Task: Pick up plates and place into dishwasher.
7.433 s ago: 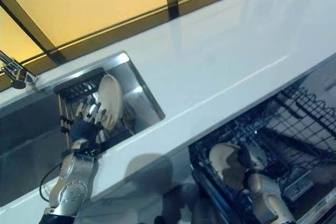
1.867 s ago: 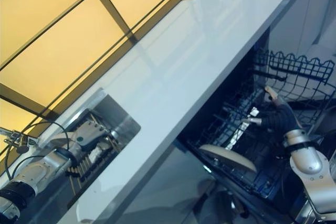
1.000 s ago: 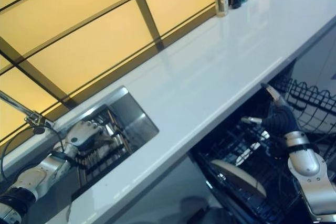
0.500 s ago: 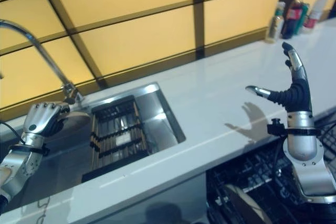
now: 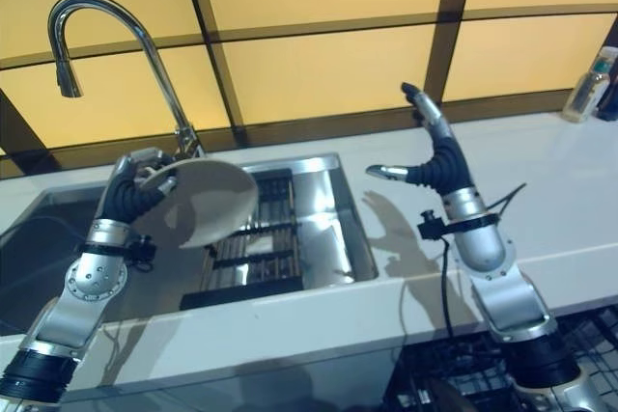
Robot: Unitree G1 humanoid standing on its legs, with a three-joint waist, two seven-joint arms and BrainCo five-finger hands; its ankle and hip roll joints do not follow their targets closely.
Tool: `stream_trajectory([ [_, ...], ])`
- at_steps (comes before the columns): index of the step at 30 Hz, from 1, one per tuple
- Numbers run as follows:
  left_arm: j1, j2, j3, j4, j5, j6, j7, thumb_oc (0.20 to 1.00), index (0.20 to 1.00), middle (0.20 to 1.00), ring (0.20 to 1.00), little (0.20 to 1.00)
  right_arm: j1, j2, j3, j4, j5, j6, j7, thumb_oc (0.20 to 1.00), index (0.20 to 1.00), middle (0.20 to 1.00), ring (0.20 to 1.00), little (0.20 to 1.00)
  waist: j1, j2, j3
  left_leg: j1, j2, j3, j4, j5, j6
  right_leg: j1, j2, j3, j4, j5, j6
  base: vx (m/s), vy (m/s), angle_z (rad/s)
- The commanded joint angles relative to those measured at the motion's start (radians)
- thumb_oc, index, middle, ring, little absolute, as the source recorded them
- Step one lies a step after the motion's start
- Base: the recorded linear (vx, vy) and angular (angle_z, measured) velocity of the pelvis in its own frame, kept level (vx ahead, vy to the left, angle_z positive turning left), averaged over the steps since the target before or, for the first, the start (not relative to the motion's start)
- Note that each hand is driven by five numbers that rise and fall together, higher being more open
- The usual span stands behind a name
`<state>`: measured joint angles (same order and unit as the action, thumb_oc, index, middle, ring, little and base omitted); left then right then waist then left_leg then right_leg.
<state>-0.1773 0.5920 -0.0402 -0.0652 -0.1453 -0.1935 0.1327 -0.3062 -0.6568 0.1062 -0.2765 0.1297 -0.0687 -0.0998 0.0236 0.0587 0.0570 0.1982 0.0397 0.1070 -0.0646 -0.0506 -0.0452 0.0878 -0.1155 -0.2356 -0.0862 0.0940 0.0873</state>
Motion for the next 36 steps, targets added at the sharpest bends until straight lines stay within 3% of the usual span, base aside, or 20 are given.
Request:
stream_trajectory([
  [1,-0.109,-0.023,-0.027,-0.078,-0.270,-0.006,-0.112,0.200,0.200,0.200,0.200,0.200,-0.126,0.034,0.057,-0.043,0.049,-0.008,0.054,1.000,1.000,1.000,1.000,1.000,0.027,-0.063,-0.036,-0.047,-0.036,0.016,0.041,-0.074,0.024,0.019,0.016,-0.007,0.020,-0.117,0.021,-0.05,-0.012,0.03],
  [4,-0.110,-0.087,-0.068,-0.110,-0.395,-0.026,-0.159,0.200,0.200,0.200,0.200,0.200,-0.135,0.058,0.090,-0.044,0.083,-0.004,0.101,1.000,1.000,1.000,1.000,1.000,0.030,-0.068,-0.037,-0.047,-0.037,0.010,0.037,-0.071,0.024,0.020,0.016,-0.011,0.019,-0.116,0.020,-0.05,-0.012,0.04],
  [7,-0.116,-0.138,-0.109,-0.138,-0.428,-0.037,-0.167,0.200,0.200,0.200,0.200,0.200,-0.148,0.075,0.125,-0.049,0.101,0.007,0.112,1.000,1.000,1.000,1.000,1.000,0.032,-0.075,-0.037,-0.047,-0.037,0.008,0.032,-0.069,0.025,0.021,0.017,-0.011,0.017,-0.114,0.020,-0.05,-0.015,0.04],
  [13,-0.123,-0.147,-0.144,-0.160,-0.371,-0.022,-0.159,0.200,0.200,0.200,0.200,0.200,-0.167,0.075,0.155,-0.032,0.106,0.023,0.113,1.000,1.000,1.000,1.000,1.000,0.038,-0.082,-0.037,-0.049,-0.047,-0.005,0.034,-0.073,0.030,0.023,0.018,-0.003,0.007,-0.109,0.022,-0.05,-0.012,0.00],
  [15,-0.124,-0.135,-0.144,-0.155,-0.366,-0.013,-0.155,0.200,0.200,0.200,0.200,0.200,-0.162,0.073,0.156,-0.031,0.128,0.055,0.118,1.000,1.000,1.000,1.000,1.000,0.037,-0.081,-0.037,-0.050,-0.048,-0.003,0.036,-0.074,0.031,0.021,0.018,0.000,0.008,-0.108,0.023,-0.04,-0.001,0.00],
  [19,-0.109,-0.120,-0.122,-0.143,-0.376,-0.034,-0.154,0.200,0.200,0.200,0.200,0.200,-0.118,0.068,0.150,0.026,0.139,0.230,0.082,1.000,1.000,1.000,1.000,1.000,0.033,-0.082,-0.037,-0.049,-0.050,0.004,0.038,-0.073,0.033,0.018,0.017,0.005,0.005,-0.103,0.025,-0.04,0.011,0.00],
  [28,-0.103,-0.117,-0.115,-0.125,-0.313,-0.058,-0.121,0.200,0.200,0.200,0.200,0.200,-0.049,0.109,0.159,0.152,0.353,0.415,0.079,1.000,1.000,1.000,1.000,1.000,0.034,-0.093,-0.031,-0.050,-0.052,0.005,0.039,-0.069,0.034,0.019,0.015,0.003,0.001,-0.096,0.025,-0.01,0.002,0.00],
  [30,-0.100,-0.116,-0.114,-0.119,-0.308,-0.065,-0.117,0.200,0.200,0.200,0.200,0.200,-0.037,0.120,0.168,0.174,0.398,0.437,0.080,1.000,1.000,1.000,1.000,1.000,0.036,-0.097,-0.030,-0.048,-0.051,0.005,0.039,-0.068,0.033,0.022,0.016,0.000,0.001,-0.096,0.025,0.00,0.000,0.00],
  [36,-0.086,-0.131,-0.118,-0.111,-0.365,-0.063,-0.133,0.200,0.200,0.200,0.200,0.200,-0.042,0.153,0.193,0.213,0.465,0.417,0.094,1.000,1.000,1.000,1.000,1.000,0.051,-0.105,-0.027,-0.051,-0.052,-0.002,0.049,-0.070,0.033,0.027,0.016,-0.006,0.000,-0.096,0.020,0.00,0.000,0.00],
])
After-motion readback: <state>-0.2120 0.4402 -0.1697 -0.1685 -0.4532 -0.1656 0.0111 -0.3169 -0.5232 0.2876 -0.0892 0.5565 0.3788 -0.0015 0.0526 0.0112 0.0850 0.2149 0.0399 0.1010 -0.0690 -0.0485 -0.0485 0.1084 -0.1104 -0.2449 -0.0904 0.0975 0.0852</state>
